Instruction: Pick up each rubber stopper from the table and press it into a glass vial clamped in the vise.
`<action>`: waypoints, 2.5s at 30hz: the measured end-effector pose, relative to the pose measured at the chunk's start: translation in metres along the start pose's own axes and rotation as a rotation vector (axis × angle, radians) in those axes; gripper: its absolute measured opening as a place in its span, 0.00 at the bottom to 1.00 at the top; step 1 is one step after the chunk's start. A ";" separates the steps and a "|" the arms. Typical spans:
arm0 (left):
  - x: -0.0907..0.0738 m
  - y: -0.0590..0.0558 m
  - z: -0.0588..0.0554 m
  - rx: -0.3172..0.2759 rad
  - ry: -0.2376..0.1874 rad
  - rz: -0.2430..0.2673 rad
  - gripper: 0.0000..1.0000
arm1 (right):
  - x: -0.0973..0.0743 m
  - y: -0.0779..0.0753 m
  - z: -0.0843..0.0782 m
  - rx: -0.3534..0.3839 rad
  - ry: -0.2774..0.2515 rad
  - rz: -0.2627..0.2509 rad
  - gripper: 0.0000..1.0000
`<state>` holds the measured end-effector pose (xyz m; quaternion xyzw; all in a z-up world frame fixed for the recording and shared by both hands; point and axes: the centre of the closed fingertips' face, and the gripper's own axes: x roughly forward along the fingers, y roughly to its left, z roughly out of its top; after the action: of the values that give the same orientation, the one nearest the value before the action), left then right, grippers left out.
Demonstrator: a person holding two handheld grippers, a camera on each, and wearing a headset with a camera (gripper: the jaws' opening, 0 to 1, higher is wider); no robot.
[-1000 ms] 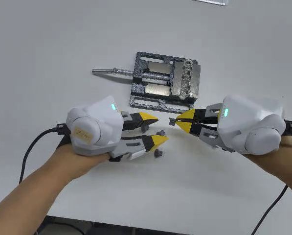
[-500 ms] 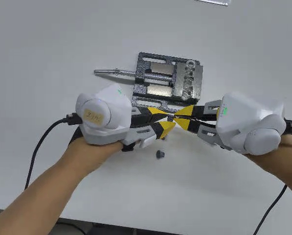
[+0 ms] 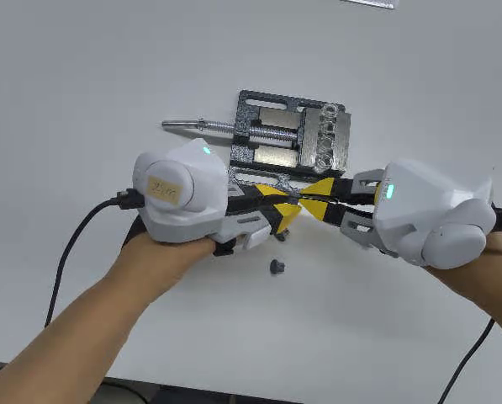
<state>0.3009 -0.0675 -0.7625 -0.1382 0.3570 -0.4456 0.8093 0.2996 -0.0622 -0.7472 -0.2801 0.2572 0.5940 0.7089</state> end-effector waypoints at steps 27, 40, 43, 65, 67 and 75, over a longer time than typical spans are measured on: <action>0.000 0.000 0.002 0.052 -0.013 0.012 0.04 | -0.001 -0.001 -0.001 -0.036 0.020 -0.005 0.02; -0.003 0.002 -0.005 0.109 -0.004 0.007 0.04 | -0.005 -0.004 -0.005 0.010 0.030 0.023 0.07; -0.005 0.002 -0.004 0.125 -0.009 0.006 0.04 | -0.005 -0.003 -0.004 0.018 0.035 0.043 0.08; -0.014 -0.015 0.005 0.517 -0.067 -0.044 0.04 | -0.017 0.003 0.007 0.009 0.066 0.218 0.12; -0.014 -0.017 0.004 0.544 -0.074 -0.054 0.04 | -0.018 0.003 0.007 0.001 0.069 0.225 0.12; -0.014 -0.022 0.002 0.666 -0.094 -0.074 0.04 | -0.021 0.009 0.012 -0.029 0.081 0.271 0.13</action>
<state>0.2841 -0.0688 -0.7424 0.1005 0.1491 -0.5598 0.8089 0.2880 -0.0670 -0.7248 -0.2770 0.3125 0.6759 0.6072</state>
